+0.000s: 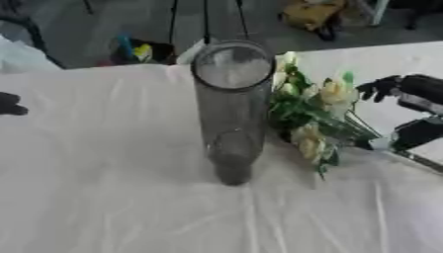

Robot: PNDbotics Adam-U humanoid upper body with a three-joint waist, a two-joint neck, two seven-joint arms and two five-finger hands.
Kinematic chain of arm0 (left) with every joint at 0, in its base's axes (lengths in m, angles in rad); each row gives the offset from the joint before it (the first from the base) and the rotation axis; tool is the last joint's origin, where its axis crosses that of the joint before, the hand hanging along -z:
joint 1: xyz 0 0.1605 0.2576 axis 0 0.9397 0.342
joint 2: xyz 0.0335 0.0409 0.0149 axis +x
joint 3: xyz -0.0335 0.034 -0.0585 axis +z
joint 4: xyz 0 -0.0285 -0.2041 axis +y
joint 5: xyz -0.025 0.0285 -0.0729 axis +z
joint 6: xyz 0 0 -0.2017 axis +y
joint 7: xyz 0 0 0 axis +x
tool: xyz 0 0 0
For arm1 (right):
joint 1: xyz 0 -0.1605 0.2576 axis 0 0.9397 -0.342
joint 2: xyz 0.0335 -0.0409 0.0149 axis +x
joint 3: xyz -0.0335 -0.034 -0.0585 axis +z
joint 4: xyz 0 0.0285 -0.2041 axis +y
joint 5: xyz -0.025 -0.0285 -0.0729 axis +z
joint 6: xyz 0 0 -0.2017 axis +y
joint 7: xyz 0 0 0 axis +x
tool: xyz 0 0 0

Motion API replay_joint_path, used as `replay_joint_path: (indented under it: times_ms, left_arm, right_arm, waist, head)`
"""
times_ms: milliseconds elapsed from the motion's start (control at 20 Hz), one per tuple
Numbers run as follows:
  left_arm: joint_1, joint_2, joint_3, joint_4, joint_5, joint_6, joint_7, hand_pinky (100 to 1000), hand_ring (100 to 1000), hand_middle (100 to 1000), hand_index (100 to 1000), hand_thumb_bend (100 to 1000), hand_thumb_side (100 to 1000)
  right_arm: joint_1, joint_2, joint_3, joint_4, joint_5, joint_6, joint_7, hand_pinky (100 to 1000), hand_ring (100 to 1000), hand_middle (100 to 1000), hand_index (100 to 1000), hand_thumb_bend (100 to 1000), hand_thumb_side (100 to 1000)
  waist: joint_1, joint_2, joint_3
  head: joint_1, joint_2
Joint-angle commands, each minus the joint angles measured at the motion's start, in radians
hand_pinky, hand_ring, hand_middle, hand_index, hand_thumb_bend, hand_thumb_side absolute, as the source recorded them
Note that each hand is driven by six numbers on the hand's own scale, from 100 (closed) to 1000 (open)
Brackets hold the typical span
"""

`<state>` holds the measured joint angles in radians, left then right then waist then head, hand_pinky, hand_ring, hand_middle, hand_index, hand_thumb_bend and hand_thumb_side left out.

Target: Arrange flowers into the vase.

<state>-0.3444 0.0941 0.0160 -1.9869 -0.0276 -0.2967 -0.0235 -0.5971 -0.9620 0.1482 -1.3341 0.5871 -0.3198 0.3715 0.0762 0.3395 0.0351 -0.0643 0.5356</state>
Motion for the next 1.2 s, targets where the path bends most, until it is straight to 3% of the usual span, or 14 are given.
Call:
replay_joint_path:
  times_ms: [50,550,1200]
  left_arm:
    - [-0.012,0.001,-0.013,-0.013,-0.003,0.000,-0.003,595,634,717,827,109,1000]
    - [-0.013,-0.004,-0.016,-0.013,-0.006,0.001,-0.007,594,634,717,825,108,1000]
    - [-0.018,-0.010,-0.018,-0.013,-0.011,0.002,-0.010,593,635,715,822,108,1000]
  right_arm:
    - [-0.003,-0.036,-0.016,0.003,0.018,0.001,0.003,805,762,783,957,531,583]
    - [-0.006,-0.025,-0.016,0.044,0.039,-0.007,-0.018,780,742,758,940,507,602]
    - [-0.028,0.011,-0.003,0.118,0.080,-0.024,-0.084,755,717,718,894,490,549]
  waist:
    - [0.007,-0.007,-0.002]
    - [0.011,0.002,0.001]
    - [0.009,0.017,0.013]
  head:
    - [-0.006,-0.012]
    - [-0.010,-0.015]
    - [-0.014,-0.023]
